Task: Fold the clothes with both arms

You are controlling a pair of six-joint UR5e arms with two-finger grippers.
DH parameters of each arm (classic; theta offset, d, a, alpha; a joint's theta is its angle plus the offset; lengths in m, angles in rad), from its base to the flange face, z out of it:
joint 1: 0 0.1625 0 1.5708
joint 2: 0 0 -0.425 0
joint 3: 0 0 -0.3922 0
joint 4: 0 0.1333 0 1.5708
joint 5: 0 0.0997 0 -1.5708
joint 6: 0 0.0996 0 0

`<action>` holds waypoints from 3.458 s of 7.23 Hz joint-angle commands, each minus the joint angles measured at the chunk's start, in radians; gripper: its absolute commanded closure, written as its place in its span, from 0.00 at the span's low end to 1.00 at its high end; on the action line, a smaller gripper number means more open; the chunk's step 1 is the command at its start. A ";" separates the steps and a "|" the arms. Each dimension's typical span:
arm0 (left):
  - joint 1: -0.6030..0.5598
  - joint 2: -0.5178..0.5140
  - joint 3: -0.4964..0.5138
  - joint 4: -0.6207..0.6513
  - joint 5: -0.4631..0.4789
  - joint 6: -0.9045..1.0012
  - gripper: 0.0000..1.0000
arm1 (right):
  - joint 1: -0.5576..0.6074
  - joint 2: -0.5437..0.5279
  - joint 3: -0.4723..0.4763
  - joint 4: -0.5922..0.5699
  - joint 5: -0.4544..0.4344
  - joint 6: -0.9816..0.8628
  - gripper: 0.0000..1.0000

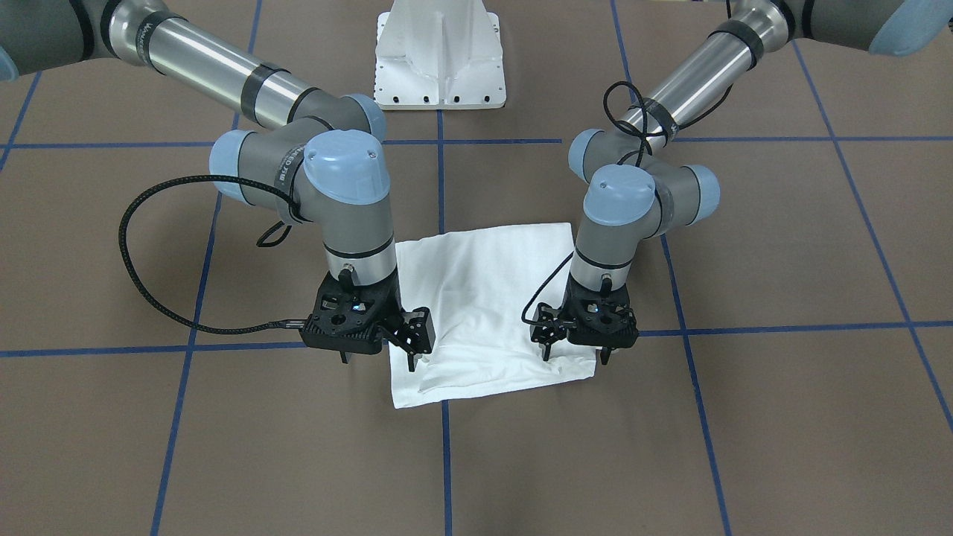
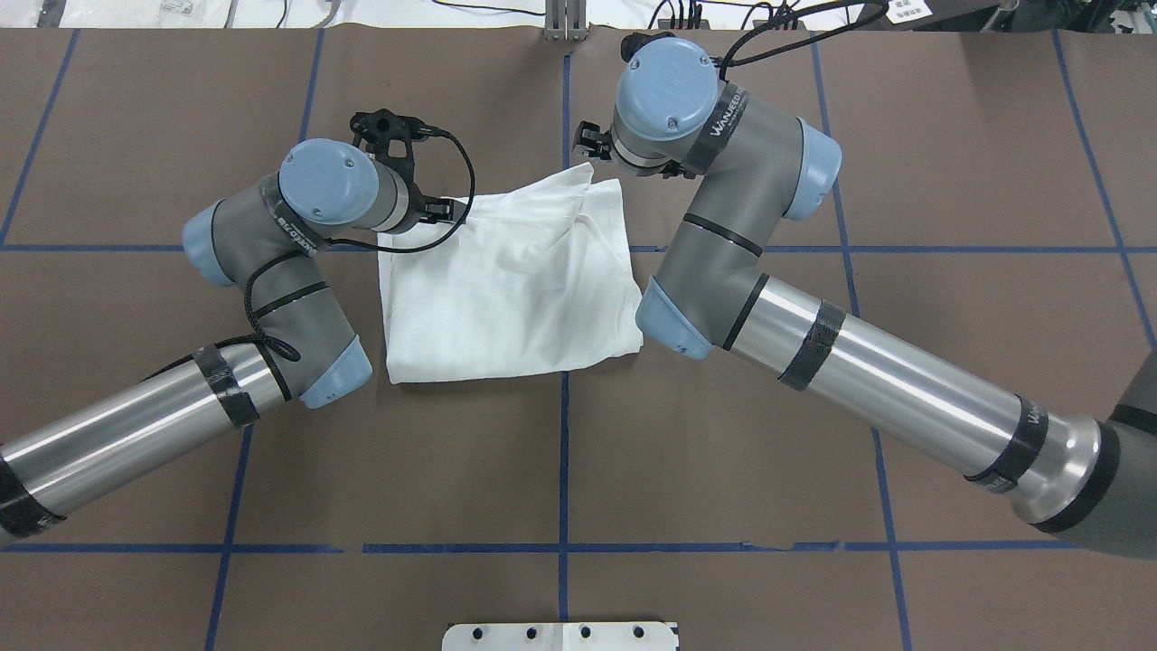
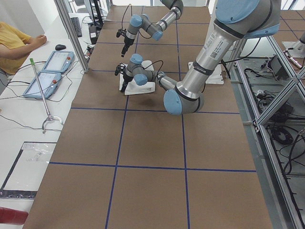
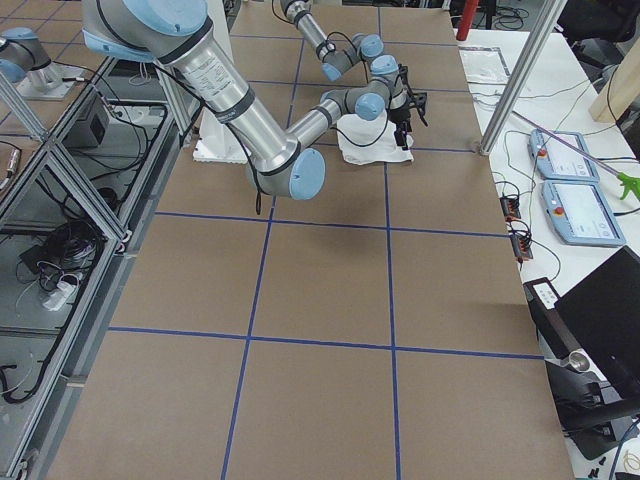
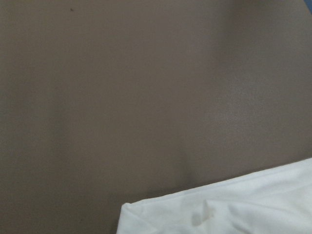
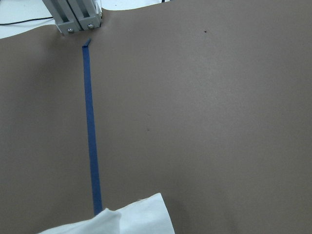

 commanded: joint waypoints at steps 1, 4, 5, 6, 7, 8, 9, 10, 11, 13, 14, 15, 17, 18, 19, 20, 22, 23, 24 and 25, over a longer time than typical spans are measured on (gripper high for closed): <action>-0.055 0.006 0.016 0.003 0.005 0.005 0.00 | -0.003 -0.005 0.001 0.002 -0.001 0.000 0.00; -0.121 0.035 -0.026 0.014 -0.002 0.080 0.00 | -0.005 -0.008 0.005 -0.003 0.012 -0.014 0.00; -0.150 0.084 -0.132 0.061 -0.058 0.150 0.00 | 0.003 -0.027 0.033 -0.008 0.065 -0.043 0.00; -0.183 0.153 -0.304 0.163 -0.118 0.228 0.00 | 0.036 -0.093 0.104 -0.012 0.127 -0.110 0.00; -0.213 0.235 -0.490 0.281 -0.172 0.331 0.00 | 0.090 -0.169 0.239 -0.117 0.215 -0.217 0.00; -0.259 0.323 -0.647 0.376 -0.244 0.429 0.00 | 0.160 -0.242 0.398 -0.284 0.292 -0.365 0.00; -0.320 0.430 -0.768 0.427 -0.305 0.541 0.00 | 0.234 -0.329 0.548 -0.431 0.343 -0.529 0.00; -0.421 0.523 -0.801 0.429 -0.379 0.729 0.00 | 0.336 -0.430 0.649 -0.536 0.404 -0.722 0.00; -0.563 0.587 -0.783 0.432 -0.478 0.975 0.00 | 0.465 -0.548 0.679 -0.563 0.492 -0.964 0.00; -0.797 0.737 -0.682 0.411 -0.685 1.132 0.00 | 0.701 -0.736 0.645 -0.566 0.564 -1.380 0.00; -0.830 0.795 -0.665 0.399 -0.686 1.122 0.00 | 0.781 -0.826 0.615 -0.558 0.607 -1.457 0.00; -0.833 0.819 -0.597 0.393 -0.686 1.128 0.00 | 0.820 -0.938 0.601 -0.540 0.594 -1.469 0.00; -0.881 0.830 -0.546 0.408 -0.686 1.129 0.00 | 0.871 -1.031 0.561 -0.508 0.600 -1.457 0.00; -0.881 0.857 -0.523 0.411 -0.688 1.130 0.00 | 0.874 -1.038 0.562 -0.508 0.601 -1.459 0.00; -0.882 0.874 -0.524 0.451 -0.689 1.131 0.00 | 0.874 -1.040 0.561 -0.508 0.603 -1.457 0.00; -0.885 0.877 -0.516 0.503 -0.690 1.136 0.00 | 0.874 -1.042 0.562 -0.508 0.604 -1.457 0.00; -0.885 0.920 -0.541 0.509 -0.691 1.137 0.00 | 0.874 -1.042 0.562 -0.508 0.603 -1.456 0.00; -0.885 0.914 -0.551 0.515 -0.691 1.130 0.00 | 0.874 -1.042 0.562 -0.508 0.603 -1.456 0.00; -0.885 0.911 -0.558 0.515 -0.693 1.130 0.00 | 0.874 -1.042 0.561 -0.508 0.603 -1.456 0.00; -0.887 0.914 -0.561 0.506 -0.694 1.131 0.00 | 0.874 -1.042 0.562 -0.508 0.603 -1.456 0.00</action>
